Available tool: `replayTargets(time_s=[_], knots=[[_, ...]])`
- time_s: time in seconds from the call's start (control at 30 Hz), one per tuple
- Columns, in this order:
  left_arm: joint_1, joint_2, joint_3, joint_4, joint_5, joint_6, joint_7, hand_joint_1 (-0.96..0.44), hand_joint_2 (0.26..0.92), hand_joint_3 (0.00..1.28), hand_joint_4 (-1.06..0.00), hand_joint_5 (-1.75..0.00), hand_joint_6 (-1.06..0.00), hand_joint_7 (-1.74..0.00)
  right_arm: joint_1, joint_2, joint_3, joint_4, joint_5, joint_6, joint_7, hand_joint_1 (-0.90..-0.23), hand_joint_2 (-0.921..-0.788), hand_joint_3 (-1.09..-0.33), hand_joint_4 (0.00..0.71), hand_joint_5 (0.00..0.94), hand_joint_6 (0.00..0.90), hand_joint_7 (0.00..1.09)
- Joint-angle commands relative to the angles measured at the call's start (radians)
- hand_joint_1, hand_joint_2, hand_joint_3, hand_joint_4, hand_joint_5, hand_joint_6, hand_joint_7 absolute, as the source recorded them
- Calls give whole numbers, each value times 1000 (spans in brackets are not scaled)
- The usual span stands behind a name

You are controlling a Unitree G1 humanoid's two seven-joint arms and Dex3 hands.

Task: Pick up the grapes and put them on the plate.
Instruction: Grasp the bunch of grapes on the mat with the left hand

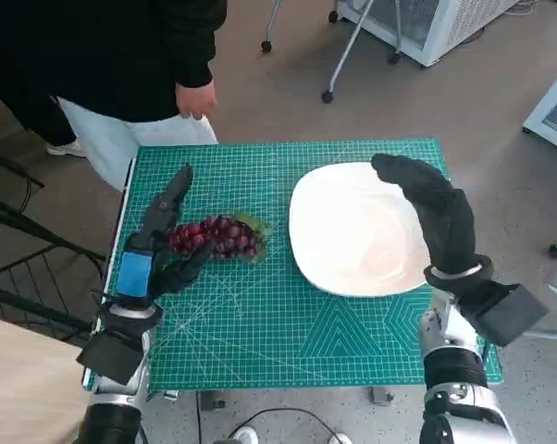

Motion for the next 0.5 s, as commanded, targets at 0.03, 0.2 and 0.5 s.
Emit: replayTargets(time_s=[0.03,0.2,0.5], knots=[[38,48,8,-134,62,158,4,-456,921,174,-254,0,-286,0,7,-4,2,8,-2,8,7,-492,-921,-552,239,1,199,2],[73,96,2,-318,158,390,-13,-514,921,96,-186,0,-239,0,6,-2,3,7,-1,11,8,-492,-921,-553,240,1,200,2],[43,158,-42,-489,287,707,-85,-495,890,9,-104,0,-216,0,7,0,3,5,3,15,12,-491,-921,-552,241,2,201,3]])
